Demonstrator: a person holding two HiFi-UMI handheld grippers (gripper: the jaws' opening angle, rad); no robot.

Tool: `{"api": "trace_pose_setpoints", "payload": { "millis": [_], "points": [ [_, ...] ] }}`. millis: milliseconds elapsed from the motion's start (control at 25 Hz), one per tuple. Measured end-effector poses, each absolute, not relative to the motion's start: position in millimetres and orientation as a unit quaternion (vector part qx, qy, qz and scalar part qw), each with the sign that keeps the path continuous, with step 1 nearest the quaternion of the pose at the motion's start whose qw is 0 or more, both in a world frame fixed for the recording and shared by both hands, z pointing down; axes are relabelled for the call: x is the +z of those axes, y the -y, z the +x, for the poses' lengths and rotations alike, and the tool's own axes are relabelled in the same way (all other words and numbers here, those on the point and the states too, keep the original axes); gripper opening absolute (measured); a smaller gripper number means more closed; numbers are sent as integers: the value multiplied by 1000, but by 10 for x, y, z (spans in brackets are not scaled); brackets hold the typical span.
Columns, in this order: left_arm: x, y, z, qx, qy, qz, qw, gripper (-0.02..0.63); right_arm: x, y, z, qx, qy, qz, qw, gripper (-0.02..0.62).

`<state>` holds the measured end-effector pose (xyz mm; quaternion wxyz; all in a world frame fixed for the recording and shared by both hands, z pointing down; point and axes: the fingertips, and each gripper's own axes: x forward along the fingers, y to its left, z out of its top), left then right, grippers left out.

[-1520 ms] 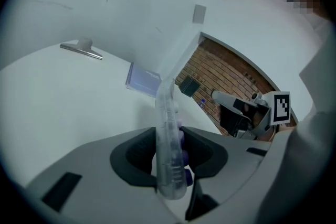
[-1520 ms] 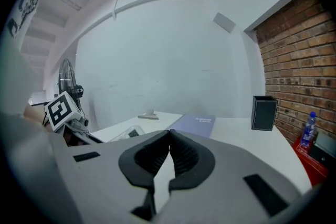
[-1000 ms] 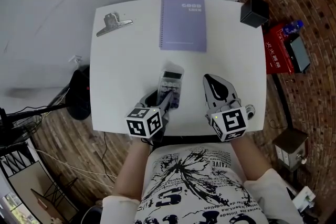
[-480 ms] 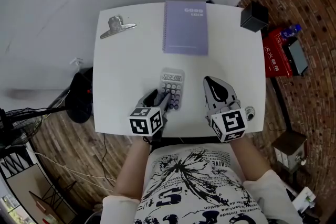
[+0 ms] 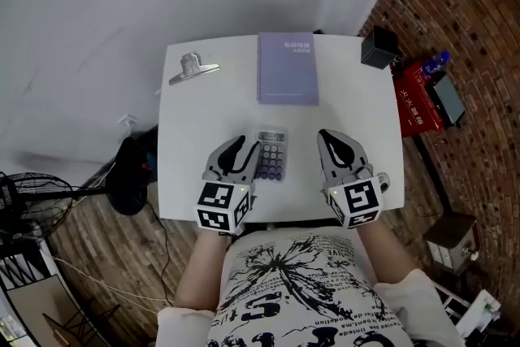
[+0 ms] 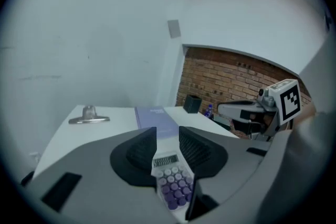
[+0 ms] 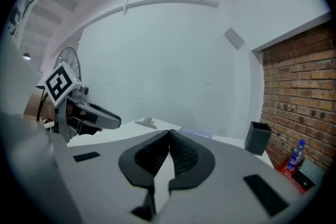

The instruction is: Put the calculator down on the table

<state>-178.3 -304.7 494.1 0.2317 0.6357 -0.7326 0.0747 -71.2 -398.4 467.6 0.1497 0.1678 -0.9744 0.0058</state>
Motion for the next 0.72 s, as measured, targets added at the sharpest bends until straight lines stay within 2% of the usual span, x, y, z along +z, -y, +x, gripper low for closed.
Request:
{"api": "trace_pose_setpoints", "payload": {
  "millis": [160, 240, 480, 720],
  "points": [
    [4309, 2912, -1847, 61, 742, 651, 151, 97, 4339, 3881, -688, -5, 976, 182, 123, 15],
    [4023, 2795, -1873, 57, 749, 651, 110, 32, 4183, 3806, -667, -8, 977, 184, 108, 14],
    [3427, 2446, -1824, 51, 743, 666, 35, 15, 3829, 3542, -620, -15, 980, 186, 73, 14],
    [3272, 2229, -1802, 50, 727, 685, 17, 14, 3693, 3311, -658, -32, 978, 195, 65, 14]
  ]
}}
